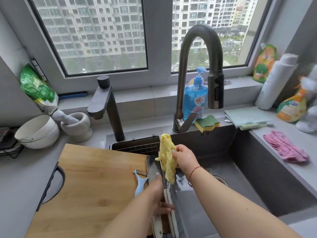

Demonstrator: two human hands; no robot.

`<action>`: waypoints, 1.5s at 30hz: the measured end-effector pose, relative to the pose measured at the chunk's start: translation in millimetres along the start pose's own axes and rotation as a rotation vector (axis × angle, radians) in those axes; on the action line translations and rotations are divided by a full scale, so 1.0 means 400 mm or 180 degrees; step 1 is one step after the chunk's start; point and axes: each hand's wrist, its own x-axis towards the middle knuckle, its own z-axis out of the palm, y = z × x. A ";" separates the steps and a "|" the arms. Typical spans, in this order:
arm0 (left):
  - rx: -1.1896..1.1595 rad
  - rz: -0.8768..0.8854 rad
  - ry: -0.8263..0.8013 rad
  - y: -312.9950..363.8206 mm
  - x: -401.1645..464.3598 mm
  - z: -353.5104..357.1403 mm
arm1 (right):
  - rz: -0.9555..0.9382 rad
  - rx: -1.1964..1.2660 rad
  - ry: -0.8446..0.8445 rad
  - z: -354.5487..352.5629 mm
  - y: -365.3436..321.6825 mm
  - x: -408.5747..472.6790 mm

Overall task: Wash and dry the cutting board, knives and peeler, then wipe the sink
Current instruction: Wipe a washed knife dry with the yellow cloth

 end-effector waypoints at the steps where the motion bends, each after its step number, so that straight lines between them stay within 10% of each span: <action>1: 0.0009 -0.0003 0.0017 0.003 0.005 -0.004 | 0.0004 0.0010 -0.0013 -0.001 -0.002 0.001; 16: 0.0105 0.0580 -0.0347 -0.017 -0.023 -0.042 | -0.0040 0.0252 0.0005 -0.018 -0.005 0.005; 31: -0.0755 0.1038 -0.0911 0.076 -0.252 -0.269 | -0.2160 -0.1350 -0.0806 0.204 -0.080 -0.175; 45: -0.0375 0.1048 -0.0769 0.030 -0.364 -0.294 | -0.1462 -0.1187 -0.0182 0.175 -0.171 -0.158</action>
